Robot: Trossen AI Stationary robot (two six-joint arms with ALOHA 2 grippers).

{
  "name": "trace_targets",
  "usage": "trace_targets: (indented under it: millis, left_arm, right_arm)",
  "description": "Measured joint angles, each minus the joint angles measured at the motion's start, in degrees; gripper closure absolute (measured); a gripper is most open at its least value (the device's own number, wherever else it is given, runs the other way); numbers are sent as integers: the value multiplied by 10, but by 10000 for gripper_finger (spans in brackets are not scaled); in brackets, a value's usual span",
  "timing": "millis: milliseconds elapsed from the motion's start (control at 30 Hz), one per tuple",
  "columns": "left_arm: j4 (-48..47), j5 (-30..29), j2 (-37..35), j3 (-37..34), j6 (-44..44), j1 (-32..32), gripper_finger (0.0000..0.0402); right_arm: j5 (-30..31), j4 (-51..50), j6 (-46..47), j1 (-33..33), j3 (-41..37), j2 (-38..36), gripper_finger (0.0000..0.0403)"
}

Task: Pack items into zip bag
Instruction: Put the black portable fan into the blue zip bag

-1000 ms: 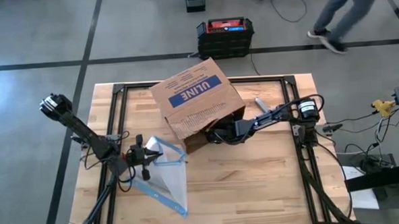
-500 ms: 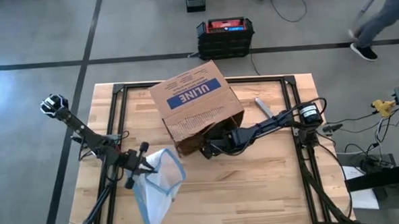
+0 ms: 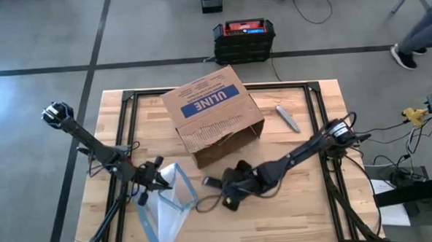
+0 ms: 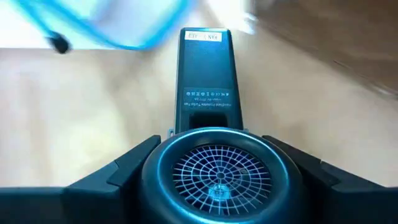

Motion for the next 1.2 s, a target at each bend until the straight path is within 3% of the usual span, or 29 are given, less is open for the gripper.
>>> trace_targets:
  millis: [367,567,733,867,1033,1200]
  left_arm:
    - [200,33,68,0,170,0,401]
    - [225,31,64,0,215,24,401]
    - [241,32,65,0,221,54,401]
    - [241,31,64,0,223,64,401]
    - [241,33,68,0,214,64,401]
    - [238,37,84,0,185,64,401]
  right_arm:
    - [-24,215,-124,-26,3,59,161]
    - [-37,294,-133,-48,80,150,161]
    - [3,295,-120,-57,192,238,159]
    - [3,273,-125,-63,267,284,93]
    - [1,165,-152,-61,328,299,24]
    - [5,74,-214,-54,351,275,10]
